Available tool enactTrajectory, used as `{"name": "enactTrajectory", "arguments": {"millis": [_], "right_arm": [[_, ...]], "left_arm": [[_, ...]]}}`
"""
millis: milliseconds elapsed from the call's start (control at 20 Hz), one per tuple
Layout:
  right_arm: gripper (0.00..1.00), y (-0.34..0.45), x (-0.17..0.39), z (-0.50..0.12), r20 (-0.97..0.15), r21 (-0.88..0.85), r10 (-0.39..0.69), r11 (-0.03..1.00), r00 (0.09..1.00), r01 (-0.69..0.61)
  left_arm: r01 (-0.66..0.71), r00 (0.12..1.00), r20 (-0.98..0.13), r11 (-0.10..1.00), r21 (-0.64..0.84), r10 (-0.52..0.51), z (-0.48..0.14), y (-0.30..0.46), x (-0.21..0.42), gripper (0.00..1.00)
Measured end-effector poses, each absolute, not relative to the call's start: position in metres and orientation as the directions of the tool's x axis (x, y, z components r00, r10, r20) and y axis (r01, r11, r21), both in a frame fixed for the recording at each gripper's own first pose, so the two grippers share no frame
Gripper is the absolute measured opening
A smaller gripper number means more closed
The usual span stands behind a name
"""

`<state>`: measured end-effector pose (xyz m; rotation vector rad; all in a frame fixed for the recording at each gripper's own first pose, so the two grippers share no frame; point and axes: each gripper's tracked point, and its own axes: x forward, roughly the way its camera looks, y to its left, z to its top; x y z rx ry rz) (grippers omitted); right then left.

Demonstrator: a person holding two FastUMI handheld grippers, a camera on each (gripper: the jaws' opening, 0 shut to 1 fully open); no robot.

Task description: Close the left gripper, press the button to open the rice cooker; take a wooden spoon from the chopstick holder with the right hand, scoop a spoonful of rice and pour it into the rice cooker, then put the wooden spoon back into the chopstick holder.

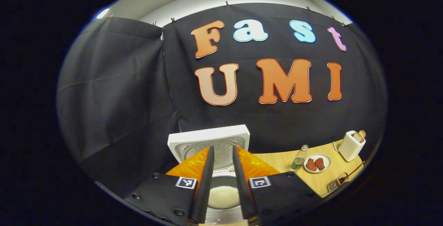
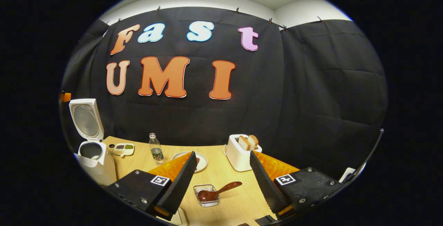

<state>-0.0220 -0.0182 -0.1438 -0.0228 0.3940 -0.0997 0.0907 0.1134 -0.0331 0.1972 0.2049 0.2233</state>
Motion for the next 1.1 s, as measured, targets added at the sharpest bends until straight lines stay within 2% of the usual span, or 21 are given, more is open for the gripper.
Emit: {"name": "enactTrajectory", "arguments": {"millis": [50, 100, 150, 350, 550, 900, 1100], "right_arm": [[0.95, -0.016, -0.021, -0.146, -0.389, -0.037, -0.091, 0.996, 0.917, 0.083], [0.95, -0.016, -0.02, -0.149, -0.396, -0.033, -0.081, 0.997, 0.915, 0.074], [0.95, -0.015, -0.019, -0.152, -0.404, -0.029, -0.072, 0.997, 0.912, 0.066], [0.95, -0.015, -0.018, -0.164, -0.434, -0.011, -0.036, 0.999, 0.9, 0.034], [0.95, -0.02, -0.015, -0.182, -0.465, 0.008, -0.007, 1.0, 0.885, 0.012], [0.95, -0.037, -0.012, -0.227, -0.534, 0.022, 0.02, 1.0, 0.845, -0.01], [0.95, -0.055, -0.009, -0.26, -0.582, 0.022, 0.024, 1.0, 0.813, -0.013]], "left_arm": [[-0.198, 0.958, -0.164, 0.956, 0.215, 0.236, -0.029, 0.111, 0.087, 0.58], [-0.2, 0.96, -0.151, 0.956, 0.215, 0.235, -0.028, 0.109, 0.082, 0.64], [-0.205, 0.961, -0.14, 0.954, 0.217, 0.239, -0.025, 0.107, 0.078, 0.79], [-0.217, 0.962, -0.115, 0.951, 0.221, 0.247, -0.022, 0.092, 0.061, 0.93], [-0.233, 0.966, -0.057, 0.947, 0.222, 0.252, -0.013, 0.073, 0.044, 1.0], [-0.233, 0.972, 0.077, 0.943, 0.237, 0.221, 0.009, 0.029, 0.016, 0.97], [-0.253, 0.967, 0.1, 0.927, 0.277, 0.234, 0.007, 0.011, 0.004, 0.97]]}}
